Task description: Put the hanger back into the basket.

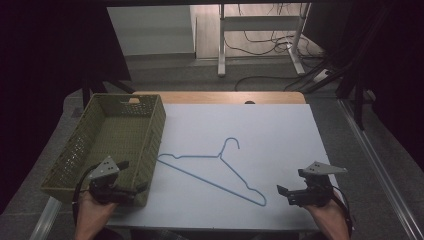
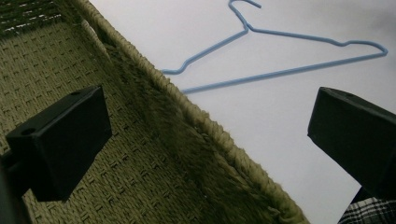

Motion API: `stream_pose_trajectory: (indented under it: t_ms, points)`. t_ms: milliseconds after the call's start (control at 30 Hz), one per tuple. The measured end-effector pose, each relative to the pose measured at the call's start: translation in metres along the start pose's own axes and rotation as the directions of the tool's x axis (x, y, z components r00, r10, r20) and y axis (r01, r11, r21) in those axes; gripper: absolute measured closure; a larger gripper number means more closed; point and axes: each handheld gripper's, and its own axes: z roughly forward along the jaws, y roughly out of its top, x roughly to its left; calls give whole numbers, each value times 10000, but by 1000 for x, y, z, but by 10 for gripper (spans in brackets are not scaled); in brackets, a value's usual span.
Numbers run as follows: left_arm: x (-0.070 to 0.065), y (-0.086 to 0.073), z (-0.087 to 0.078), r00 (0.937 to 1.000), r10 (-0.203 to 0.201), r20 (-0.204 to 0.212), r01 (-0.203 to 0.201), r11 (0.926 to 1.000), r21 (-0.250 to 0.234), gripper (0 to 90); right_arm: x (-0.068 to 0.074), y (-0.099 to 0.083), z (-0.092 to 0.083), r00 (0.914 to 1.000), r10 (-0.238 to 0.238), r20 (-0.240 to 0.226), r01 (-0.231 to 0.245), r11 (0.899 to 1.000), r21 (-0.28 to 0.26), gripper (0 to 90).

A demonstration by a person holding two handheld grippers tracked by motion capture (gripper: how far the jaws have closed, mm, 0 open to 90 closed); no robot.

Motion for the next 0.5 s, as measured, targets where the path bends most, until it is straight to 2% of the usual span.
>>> stream_pose_trajectory:
  t_ms: [433, 500]
  points:
    - [2, -1, -1, 9999, -116, 42, 117, 9998, -132, 1, 6, 2, 2, 9997, -208, 158, 208, 9998, -31, 23]
    - [3, -1, -1, 9999, -164, 33, 164, 9998, -116, 1, 7, 3, 3, 9995, -255, 161, 254, 9996, 95, 33]
